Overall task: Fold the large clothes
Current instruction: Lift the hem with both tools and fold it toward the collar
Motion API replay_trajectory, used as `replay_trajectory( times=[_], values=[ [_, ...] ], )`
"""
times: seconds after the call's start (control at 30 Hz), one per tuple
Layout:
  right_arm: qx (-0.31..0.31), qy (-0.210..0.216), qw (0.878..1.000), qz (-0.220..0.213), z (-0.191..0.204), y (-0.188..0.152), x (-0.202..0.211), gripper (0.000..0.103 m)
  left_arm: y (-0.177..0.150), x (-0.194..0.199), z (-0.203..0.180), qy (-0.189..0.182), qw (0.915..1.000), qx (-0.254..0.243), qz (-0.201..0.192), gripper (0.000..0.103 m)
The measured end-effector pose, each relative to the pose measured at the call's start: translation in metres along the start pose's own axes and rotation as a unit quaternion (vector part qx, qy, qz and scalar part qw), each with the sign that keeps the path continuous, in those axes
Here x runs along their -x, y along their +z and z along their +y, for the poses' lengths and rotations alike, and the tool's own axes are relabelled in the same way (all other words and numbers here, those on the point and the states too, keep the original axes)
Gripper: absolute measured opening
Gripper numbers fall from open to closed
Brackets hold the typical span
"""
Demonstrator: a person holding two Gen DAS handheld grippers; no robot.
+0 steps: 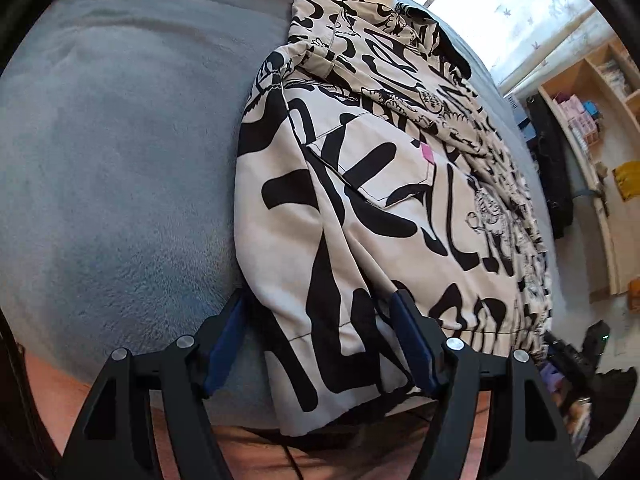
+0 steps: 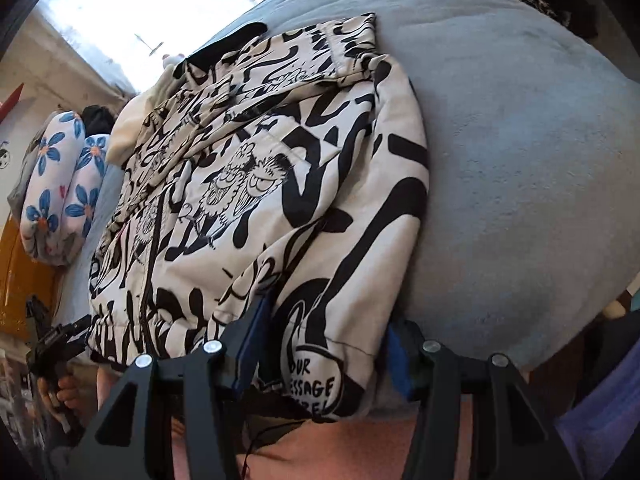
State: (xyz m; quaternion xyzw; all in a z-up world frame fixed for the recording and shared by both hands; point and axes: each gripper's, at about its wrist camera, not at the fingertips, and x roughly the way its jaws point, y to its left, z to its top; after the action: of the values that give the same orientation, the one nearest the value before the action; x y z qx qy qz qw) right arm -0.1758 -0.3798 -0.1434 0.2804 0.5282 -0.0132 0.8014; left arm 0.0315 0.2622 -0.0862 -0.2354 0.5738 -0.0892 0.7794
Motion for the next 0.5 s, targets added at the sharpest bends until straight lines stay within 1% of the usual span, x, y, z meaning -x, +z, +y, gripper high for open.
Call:
replay_trajectory(
  times=[0.07,0.1,0.17,0.23,0.27,0.33,0.37,0.4,0.43,0.47,0.5],
  values=[
    [-0.007,0.017,1.000,0.006,-0.005,-0.001,0.000,0.049,-0.002,-0.002,0.001,-0.028,0.9996,0.004,0.009,0.069],
    [-0.008,0.022,1.000,0.010,-0.007,-0.001,0.000,0.049,-0.002,-0.003,0.000,-0.030,0.9995,0.001,0.012,0.069],
    [-0.006,0.023,1.000,0.014,-0.007,-0.001,-0.004,0.049,-0.003,-0.009,-0.005,-0.019,0.9996,-0.011,0.017,0.069],
    [-0.003,0.020,1.000,0.018,-0.007,0.000,-0.009,0.049,-0.003,-0.016,-0.008,-0.012,0.9992,-0.026,0.026,0.079],
    [-0.003,0.018,1.000,0.020,-0.007,0.000,-0.011,0.049,-0.002,-0.021,-0.011,-0.010,0.9989,-0.035,0.029,0.082],
    [0.003,0.008,1.000,0.019,-0.004,0.000,-0.017,0.049,-0.001,-0.030,-0.017,-0.019,0.9976,-0.053,0.040,0.103],
    [0.007,0.002,1.000,0.018,-0.002,0.000,-0.018,0.046,-0.001,-0.034,-0.022,-0.015,0.9967,-0.067,0.044,0.103],
    [0.013,-0.007,1.000,0.017,0.001,0.001,-0.019,0.043,-0.001,-0.038,-0.030,0.007,0.9953,-0.086,0.045,0.103],
    [0.018,-0.014,1.000,0.016,0.004,0.000,-0.019,0.039,-0.002,-0.041,-0.033,0.017,0.9942,-0.096,0.045,0.103],
    [0.024,-0.022,0.999,0.015,0.007,0.000,-0.020,0.032,-0.002,-0.042,-0.037,0.027,0.9935,-0.102,0.042,0.103],
    [0.031,-0.029,0.999,0.013,0.012,0.000,-0.019,0.022,-0.002,-0.042,-0.038,0.031,0.9940,-0.098,0.036,0.102]
  ],
)
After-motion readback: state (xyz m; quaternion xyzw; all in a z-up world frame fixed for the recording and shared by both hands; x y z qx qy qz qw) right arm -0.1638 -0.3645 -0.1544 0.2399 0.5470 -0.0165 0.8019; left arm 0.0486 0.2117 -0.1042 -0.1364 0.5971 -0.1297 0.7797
